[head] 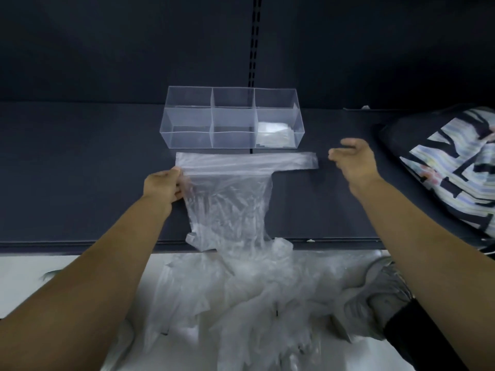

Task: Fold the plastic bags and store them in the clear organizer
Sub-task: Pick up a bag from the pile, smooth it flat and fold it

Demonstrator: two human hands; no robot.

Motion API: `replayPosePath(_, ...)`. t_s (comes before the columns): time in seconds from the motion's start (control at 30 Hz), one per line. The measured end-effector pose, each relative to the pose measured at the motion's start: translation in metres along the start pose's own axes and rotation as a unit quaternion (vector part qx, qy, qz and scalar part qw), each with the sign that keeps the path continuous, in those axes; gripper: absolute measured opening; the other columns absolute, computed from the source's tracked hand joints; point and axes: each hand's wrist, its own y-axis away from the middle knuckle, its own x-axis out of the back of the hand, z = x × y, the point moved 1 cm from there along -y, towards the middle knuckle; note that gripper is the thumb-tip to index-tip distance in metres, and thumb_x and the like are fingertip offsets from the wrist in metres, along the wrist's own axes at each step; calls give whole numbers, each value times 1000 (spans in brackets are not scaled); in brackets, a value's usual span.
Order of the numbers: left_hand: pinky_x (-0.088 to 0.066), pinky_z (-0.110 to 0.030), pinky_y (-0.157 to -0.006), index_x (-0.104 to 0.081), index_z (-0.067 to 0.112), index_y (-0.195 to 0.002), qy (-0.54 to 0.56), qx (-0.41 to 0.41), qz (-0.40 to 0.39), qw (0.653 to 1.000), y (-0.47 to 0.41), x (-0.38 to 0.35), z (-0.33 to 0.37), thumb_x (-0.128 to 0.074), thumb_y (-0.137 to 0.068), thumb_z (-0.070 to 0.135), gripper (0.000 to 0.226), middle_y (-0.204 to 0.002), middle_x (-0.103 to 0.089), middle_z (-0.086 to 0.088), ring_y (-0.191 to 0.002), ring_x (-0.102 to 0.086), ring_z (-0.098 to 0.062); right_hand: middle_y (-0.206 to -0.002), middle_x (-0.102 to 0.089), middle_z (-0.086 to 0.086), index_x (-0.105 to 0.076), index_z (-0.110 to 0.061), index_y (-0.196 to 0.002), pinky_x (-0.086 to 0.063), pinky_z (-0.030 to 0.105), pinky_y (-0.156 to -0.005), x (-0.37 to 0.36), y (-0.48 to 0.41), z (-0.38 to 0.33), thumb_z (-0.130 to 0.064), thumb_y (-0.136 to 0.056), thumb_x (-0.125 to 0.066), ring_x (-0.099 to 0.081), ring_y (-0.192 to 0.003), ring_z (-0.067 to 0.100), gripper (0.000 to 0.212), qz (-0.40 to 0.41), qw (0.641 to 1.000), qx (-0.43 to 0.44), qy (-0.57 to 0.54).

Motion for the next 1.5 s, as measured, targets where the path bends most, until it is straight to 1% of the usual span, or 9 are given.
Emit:
replayPosePath(0.17, -53, -34, -81, -54, 8, -125, -34, 36, -58, 997, 29, 16, -14, -52, -96, 42, 45, -112, -64, -7, -99, -63, -22, -95, -65, 7, -62, -16, -95, -51, 31, -76, -4, 47, 14, -34, -93, -59, -61, -87, 17, 18, -72, 997, -7, 31)
replayPosePath(0.43, -56, -28, -66, -67, 6, -81, -66, 71, -58, 994, 88, 34, -66, -72, -84, 31, 26, -78, -64, -6, -70, -61, -18, -101, -70, -4, -70, -22, -96, -50, 24, -79, -7, 154, 39, -55, -82, -62, -64, -97, 8, 37, -306, 943, -95, 91)
replayPosePath(0.6, -53, -24, -56, -62, 8, -68, -35, 54, -18, 998, 98, 28, -82, -73, -84, 16, 21, -63, -57, -8, -57, -54, -17, -70, -66, 4, -71, -6, -82, -43, 10, -57, -15, 170, 42, -31, -84, -72, -58, -61, 5, 25, -234, 964, -49, 117)
replayPosePath(0.73, -52, -24, -54, -56, 6, -64, 30, 86, 44, 995, 91, 29, -88, -68, -85, 9, 25, -60, -56, -7, -53, -52, -17, -62, -61, 1, -68, -8, -74, -40, 13, -50, -16, 164, 52, -19, -85, -72, -53, -54, 7, 16, -108, 989, -101, -9)
replayPosePath(0.93, -49, -17, -45, -53, 8, -67, 116, 123, 89, 982, 87, 40, -100, -64, -88, 9, 23, -66, -57, -7, -54, -52, -15, -46, -57, -7, -58, -17, -70, -36, 11, -38, 3, 139, 81, -15, -92, -62, -49, -38, 1, 22, 23, 934, -262, -242)
replayPosePath(1.13, -52, -17, -48, -57, 7, -81, 122, 131, 59, 982, 96, 43, -100, -63, -91, 11, 12, -76, -61, -9, -64, -57, -18, -49, -66, -6, -61, -14, -84, -41, 10, -39, 19, 125, 96, -11, -96, -52, -58, -48, 4, 15, 70, 928, -277, -240)
replayPosePath(1.27, -50, -34, -65, -63, 2, -84, -108, 49, 82, 990, 101, 45, -89, -63, -91, 27, 25, -79, -64, -14, -71, -61, -29, -86, -68, 18, -65, -2, -98, -49, 27, -67, 8, 127, 81, -16, -95, -52, -67, -79, 24, 19, 112, 984, -120, 64)
replayPosePath(1.37, -42, -42, -85, -66, -1, -100, -306, -199, 214, 906, 105, 41, -77, -55, -91, 13, 20, -104, -60, -24, -97, -55, -41, -110, -59, 19, -67, -5, -104, -40, 33, -91, -30, 151, 54, -5, -90, -52, -55, -102, 34, 20, 119, 969, 97, 196)
replayPosePath(1.5, -26, -43, -113, -48, -1, -136, -468, -400, 66, 785, 81, 21, -61, -49, -92, 0, 44, -140, -46, -22, -133, -39, -36, -142, -45, 13, -52, -5, -133, -24, 27, -113, -121, 186, 26, -10, -96, -46, -37, -134, 26, 38, -103, 934, 270, 211)
